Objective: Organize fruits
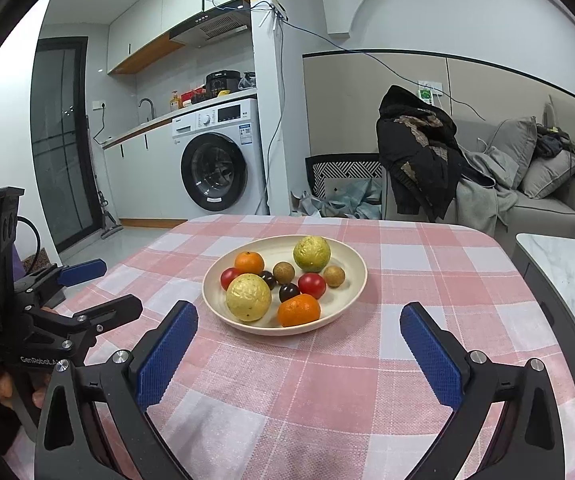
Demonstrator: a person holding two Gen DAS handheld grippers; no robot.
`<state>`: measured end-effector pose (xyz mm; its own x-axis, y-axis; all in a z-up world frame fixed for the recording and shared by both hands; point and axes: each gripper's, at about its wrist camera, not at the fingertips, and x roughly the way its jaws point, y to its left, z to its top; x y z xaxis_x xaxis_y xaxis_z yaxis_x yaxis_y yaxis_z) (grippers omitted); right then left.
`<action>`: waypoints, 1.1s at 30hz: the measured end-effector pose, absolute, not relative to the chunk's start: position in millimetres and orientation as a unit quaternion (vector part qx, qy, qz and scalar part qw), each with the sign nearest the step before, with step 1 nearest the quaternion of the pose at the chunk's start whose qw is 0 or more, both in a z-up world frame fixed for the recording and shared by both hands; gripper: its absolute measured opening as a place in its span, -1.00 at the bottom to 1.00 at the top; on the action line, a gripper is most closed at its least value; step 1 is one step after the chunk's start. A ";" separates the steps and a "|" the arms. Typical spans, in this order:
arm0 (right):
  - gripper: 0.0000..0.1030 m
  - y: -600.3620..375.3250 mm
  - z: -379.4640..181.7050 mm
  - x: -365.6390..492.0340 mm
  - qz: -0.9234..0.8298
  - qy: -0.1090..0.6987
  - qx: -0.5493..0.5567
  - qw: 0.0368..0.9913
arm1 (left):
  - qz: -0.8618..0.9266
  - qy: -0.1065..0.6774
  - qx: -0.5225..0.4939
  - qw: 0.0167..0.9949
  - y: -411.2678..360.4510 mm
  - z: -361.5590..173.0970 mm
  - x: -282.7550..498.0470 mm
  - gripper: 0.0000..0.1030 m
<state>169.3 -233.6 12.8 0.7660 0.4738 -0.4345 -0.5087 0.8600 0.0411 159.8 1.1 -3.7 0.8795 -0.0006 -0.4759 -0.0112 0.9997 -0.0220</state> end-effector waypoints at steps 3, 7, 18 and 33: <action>1.00 -234.7 12.6 168.4 0.261 0.219 -0.038 0.940 | 0.001 0.242 -0.015 0.970 1.9 -4.3 159.6 0.99; 1.00 -235.9 13.6 166.1 0.260 0.212 -0.036 0.941 | 0.004 0.243 -0.028 0.970 6.6 -4.0 159.8 0.99; 1.00 -233.6 13.8 162.6 0.261 0.202 -0.041 0.943 | 0.008 0.241 -0.034 0.970 10.7 -4.0 160.3 0.99; 1.00 -233.7 13.9 161.9 0.263 0.202 -0.043 0.942 | 0.007 0.240 -0.033 0.970 9.8 -4.3 160.7 0.99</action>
<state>161.9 -233.7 13.9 0.7802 0.4784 -0.4031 -0.5129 0.8581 0.0255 160.7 9.8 -4.3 0.8847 -0.0019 -0.4662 -0.0298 0.9977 -0.0605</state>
